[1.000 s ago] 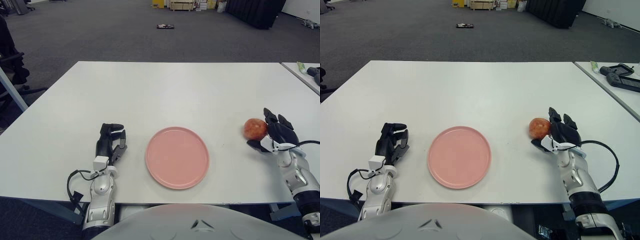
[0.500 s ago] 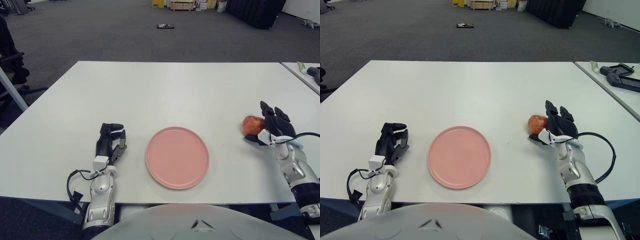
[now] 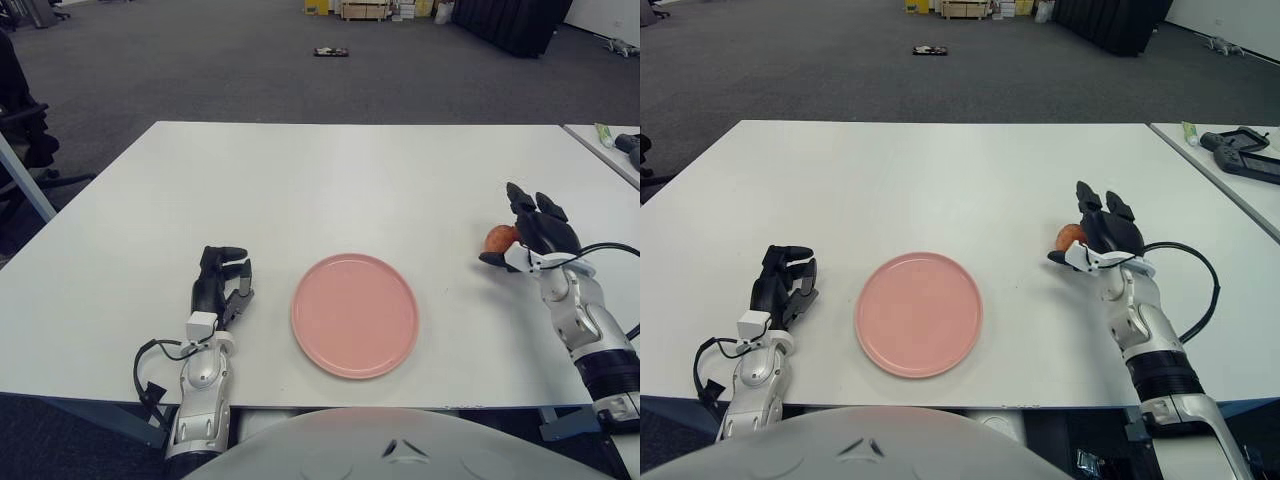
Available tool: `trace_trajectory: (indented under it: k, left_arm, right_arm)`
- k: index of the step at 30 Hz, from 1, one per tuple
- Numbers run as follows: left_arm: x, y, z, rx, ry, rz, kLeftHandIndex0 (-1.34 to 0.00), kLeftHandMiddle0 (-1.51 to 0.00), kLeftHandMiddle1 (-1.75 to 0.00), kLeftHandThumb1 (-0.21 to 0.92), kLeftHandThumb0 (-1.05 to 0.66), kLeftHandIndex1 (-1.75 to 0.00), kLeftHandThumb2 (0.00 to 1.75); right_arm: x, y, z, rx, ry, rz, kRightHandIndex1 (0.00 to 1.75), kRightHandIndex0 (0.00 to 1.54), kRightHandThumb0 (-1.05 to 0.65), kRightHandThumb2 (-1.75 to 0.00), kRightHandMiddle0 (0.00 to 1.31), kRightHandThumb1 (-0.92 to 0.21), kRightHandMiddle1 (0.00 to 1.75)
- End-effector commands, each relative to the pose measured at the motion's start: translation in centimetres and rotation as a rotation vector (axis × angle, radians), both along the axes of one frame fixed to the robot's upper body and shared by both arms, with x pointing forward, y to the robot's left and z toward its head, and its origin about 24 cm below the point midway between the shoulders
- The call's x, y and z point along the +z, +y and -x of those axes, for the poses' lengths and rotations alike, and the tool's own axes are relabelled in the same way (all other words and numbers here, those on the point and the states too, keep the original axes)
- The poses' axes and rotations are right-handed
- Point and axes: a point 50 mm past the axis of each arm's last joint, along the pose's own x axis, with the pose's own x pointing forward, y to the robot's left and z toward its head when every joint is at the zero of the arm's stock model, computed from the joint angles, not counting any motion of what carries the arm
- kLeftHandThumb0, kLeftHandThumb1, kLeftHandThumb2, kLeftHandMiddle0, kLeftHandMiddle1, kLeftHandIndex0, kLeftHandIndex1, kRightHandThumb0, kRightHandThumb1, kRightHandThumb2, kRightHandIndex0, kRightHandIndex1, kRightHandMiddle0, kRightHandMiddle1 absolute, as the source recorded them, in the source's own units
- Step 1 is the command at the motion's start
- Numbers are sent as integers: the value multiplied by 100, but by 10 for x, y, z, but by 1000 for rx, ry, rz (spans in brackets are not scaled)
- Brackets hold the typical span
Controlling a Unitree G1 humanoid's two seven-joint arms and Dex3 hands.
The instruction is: Put the apple into the plate.
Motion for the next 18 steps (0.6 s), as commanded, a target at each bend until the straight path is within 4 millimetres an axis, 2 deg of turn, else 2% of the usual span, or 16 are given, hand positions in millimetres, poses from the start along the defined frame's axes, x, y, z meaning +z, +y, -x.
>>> trace_trajectory:
  k: [1,11,18]
  left_arm:
    - [-8,1,5,23,54,5,-20,-37,-154,92,-35,-175,53]
    - [-7,0,6,23,53,8,-20,-37,-154,92,-35,-175,53]
    - [-7,1,6,23,55,8,-20,-36,-154,92,-35,-175,53]
  right_arm:
    - [8,3,-5,24,-9,27,0,0,-102,-43,0,-64,0]
    - [2,10,-9,94,36,42,0,0,-99,-42,0,-64,0]
    - [-12,11,-16,113,136,34,0,0,-97,-43,0,-62,0]
